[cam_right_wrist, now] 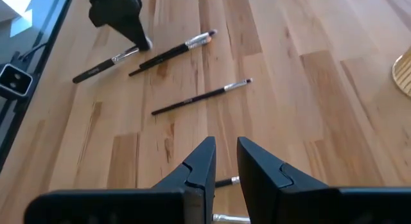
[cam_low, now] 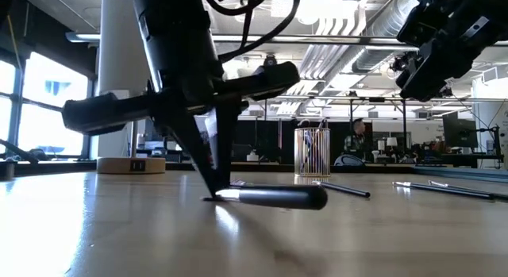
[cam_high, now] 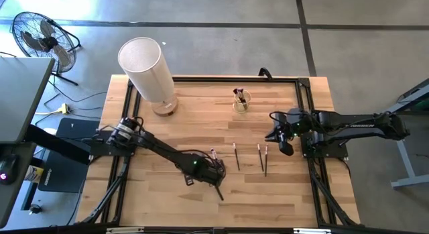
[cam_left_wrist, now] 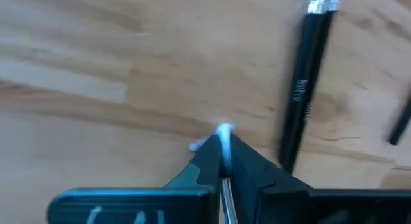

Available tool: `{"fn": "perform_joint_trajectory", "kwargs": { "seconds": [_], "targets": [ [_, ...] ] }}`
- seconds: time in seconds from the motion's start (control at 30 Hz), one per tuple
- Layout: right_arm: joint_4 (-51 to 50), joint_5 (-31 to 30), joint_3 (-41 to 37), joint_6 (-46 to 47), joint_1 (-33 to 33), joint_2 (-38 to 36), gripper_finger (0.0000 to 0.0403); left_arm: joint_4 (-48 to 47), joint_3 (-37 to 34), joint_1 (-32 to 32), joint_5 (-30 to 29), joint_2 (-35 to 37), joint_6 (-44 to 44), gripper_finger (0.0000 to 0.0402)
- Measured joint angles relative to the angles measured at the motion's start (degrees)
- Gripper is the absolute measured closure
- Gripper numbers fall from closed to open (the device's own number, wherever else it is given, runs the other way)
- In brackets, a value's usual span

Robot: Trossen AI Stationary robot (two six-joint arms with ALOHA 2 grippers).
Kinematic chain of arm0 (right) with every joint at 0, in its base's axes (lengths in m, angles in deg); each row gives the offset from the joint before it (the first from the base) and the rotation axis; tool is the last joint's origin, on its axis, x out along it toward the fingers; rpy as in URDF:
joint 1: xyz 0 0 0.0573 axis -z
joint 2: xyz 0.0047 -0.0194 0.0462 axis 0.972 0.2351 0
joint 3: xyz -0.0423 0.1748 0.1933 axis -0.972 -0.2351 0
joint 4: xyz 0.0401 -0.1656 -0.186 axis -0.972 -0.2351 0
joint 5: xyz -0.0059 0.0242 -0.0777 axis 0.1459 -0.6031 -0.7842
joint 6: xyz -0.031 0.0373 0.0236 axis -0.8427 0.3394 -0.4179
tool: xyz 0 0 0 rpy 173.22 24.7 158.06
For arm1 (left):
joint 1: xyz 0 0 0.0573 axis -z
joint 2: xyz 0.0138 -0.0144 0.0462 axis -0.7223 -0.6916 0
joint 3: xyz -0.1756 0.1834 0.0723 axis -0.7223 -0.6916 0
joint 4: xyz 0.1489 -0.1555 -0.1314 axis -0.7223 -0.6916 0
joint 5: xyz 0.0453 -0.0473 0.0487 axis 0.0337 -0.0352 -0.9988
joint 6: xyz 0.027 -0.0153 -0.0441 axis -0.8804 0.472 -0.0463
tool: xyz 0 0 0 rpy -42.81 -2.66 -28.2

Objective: Put items in baskets/containers
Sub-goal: Put the silver powder brush into the yellow container

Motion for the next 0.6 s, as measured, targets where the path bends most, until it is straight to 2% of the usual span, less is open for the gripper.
{"fn": "perform_joint_trajectory", "kwargs": {
  "seconds": [0.13, 0.37, 0.5, 0.6],
  "targets": [
    [-1.1, 1.4, 0.0, -0.3, 0.0, 0.0, 0.0345, -1.3, 1.9, 0.2, -4.6, -0.2, -0.2, 0.0395],
    [-0.8, 2.1, 0.0, 0.8, 0.0, 0.0, 0.0346, -18.7, 16.2, 0.8, -14.2, -0.4, -1.4, 0.0399],
    [-0.5, 2.1, 0.0, 0.9, 0.0, 0.0, 0.0346, -28.8, 26.2, 0.8, -23.7, -0.5, -5.1, 0.0400],
    [-0.3, 2.1, 0.0, 1.2, 0.0, 0.0, 0.0346, -32.1, 32.5, 0.8, -35.9, -0.3, -10.3, 0.0400]
  ]
}}
